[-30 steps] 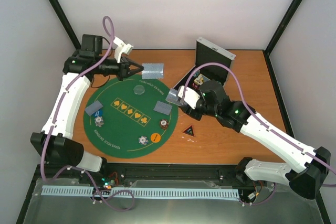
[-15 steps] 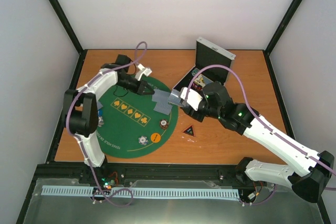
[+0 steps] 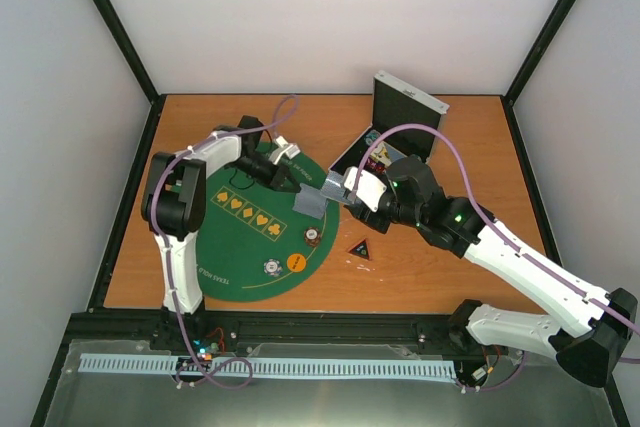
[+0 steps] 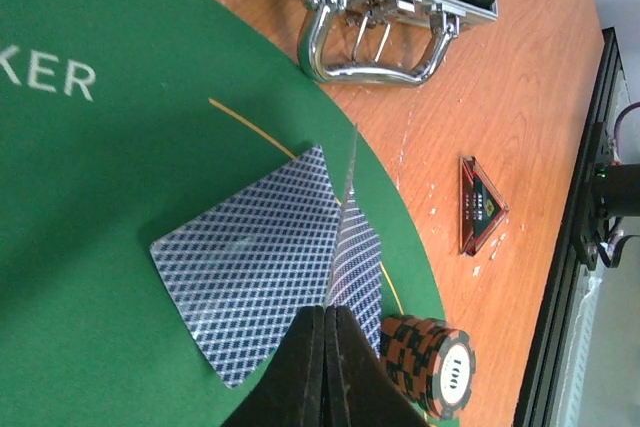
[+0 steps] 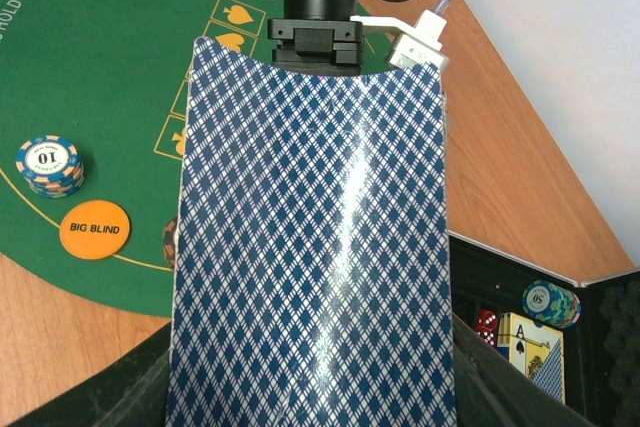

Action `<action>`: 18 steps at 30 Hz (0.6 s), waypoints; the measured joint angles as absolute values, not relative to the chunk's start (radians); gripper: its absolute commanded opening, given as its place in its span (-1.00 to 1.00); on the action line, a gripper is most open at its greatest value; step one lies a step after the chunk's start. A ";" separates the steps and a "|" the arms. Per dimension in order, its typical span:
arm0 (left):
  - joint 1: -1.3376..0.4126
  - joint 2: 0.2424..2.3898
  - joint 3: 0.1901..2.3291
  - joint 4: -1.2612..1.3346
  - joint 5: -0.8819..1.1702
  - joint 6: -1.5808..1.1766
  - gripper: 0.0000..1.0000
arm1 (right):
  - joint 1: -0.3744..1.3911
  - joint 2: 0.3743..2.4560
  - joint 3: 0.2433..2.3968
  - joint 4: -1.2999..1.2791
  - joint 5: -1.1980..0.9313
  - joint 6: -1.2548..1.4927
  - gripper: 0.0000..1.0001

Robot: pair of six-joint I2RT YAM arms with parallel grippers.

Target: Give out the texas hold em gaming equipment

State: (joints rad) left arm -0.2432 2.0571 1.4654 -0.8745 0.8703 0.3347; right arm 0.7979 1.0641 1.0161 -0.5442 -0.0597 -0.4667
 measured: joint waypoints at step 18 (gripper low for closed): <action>-0.243 2.136 1.528 -0.900 0.839 0.391 -0.99 | 0.798 1.065 1.016 -0.546 -0.060 -0.472 0.04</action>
State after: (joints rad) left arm -0.2432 2.1357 1.5276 -0.8997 0.8391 0.3912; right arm 0.7979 1.0645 1.0161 -0.5457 -0.0601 -0.4725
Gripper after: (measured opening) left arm 0.017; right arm 0.521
